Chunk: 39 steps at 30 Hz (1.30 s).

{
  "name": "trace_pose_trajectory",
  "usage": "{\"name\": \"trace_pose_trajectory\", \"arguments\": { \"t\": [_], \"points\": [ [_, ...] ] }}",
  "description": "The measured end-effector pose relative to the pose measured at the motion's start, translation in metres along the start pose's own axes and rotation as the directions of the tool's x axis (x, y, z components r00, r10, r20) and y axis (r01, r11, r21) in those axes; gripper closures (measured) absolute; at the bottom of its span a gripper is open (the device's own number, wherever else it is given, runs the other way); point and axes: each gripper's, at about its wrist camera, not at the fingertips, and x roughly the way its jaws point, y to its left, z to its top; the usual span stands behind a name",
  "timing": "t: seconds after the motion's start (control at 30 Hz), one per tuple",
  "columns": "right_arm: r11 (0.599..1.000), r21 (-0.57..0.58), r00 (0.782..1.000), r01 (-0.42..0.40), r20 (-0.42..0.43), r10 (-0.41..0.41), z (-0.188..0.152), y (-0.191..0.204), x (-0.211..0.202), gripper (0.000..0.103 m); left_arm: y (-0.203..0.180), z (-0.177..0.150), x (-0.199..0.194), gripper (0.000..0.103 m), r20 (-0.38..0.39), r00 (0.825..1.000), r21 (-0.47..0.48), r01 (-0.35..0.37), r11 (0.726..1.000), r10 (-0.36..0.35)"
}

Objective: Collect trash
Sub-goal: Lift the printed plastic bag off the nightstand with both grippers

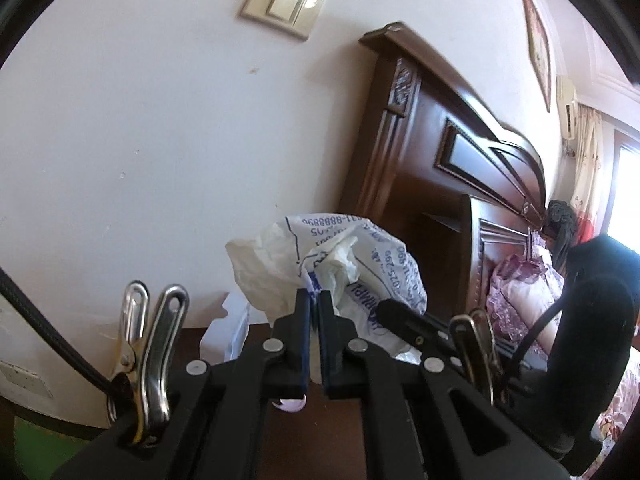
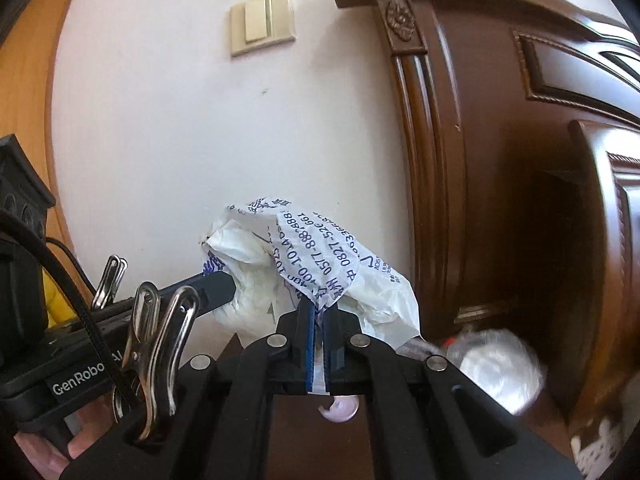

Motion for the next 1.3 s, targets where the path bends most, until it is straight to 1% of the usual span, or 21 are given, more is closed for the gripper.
{"name": "trace_pose_trajectory", "arguments": {
  "t": [0.1,0.13,0.17,0.27,0.37,0.47,0.67,0.83,0.93,1.07,1.3],
  "points": [
    [1.0,0.0,1.0,0.015,-0.001,-0.015,-0.015,0.006,-0.015,0.099,-0.015,-0.005,-0.013,0.1,0.018,1.0,0.012,0.002,1.0,-0.002],
    [1.0,0.001,1.0,0.017,0.002,-0.017,-0.02,0.006,-0.018,0.099,-0.026,-0.006,-0.013,0.1,0.025,1.0,0.025,0.002,1.0,-0.003],
    [1.0,0.011,1.0,0.009,0.008,-0.009,-0.022,0.009,-0.042,0.099,-0.037,-0.008,-0.013,0.101,0.031,0.999,0.043,0.002,0.999,-0.003],
    [0.997,0.072,0.999,-0.018,0.028,0.016,-0.036,0.009,-0.063,0.099,-0.052,-0.024,-0.029,0.101,0.06,0.998,0.102,-0.002,0.995,-0.005],
    [0.99,0.136,0.998,-0.041,0.047,0.035,-0.045,0.004,-0.08,0.099,-0.059,-0.039,-0.045,0.101,0.077,0.996,0.114,0.026,0.993,-0.035],
    [0.985,0.161,0.996,-0.057,0.07,0.047,-0.049,0.003,-0.096,0.099,-0.063,-0.049,-0.058,0.101,0.086,0.995,0.115,0.049,0.992,-0.06],
    [0.988,0.143,0.996,-0.063,0.079,0.052,-0.051,0.008,-0.122,0.099,-0.065,-0.055,-0.065,0.101,0.057,0.992,0.096,0.102,0.99,-0.108],
    [0.993,0.113,0.998,-0.036,0.064,0.029,-0.059,0.007,-0.14,0.099,-0.069,-0.062,-0.069,0.101,0.032,0.989,0.106,0.142,0.984,-0.146],
    [0.995,0.095,0.998,-0.022,0.057,0.017,-0.062,0.002,-0.152,0.099,-0.07,-0.064,-0.073,0.101,0.029,0.986,0.124,0.159,0.979,-0.164],
    [0.995,0.104,0.998,-0.006,0.058,0.0,-0.065,-0.007,-0.166,0.099,-0.074,-0.069,-0.076,0.101,0.015,0.982,0.151,0.182,0.972,-0.186],
    [0.997,0.07,0.999,0.042,0.003,-0.043,-0.08,-0.002,-0.176,0.099,-0.088,-0.085,-0.078,0.101,-0.04,0.972,0.189,0.235,0.953,-0.231]
  ]
}}
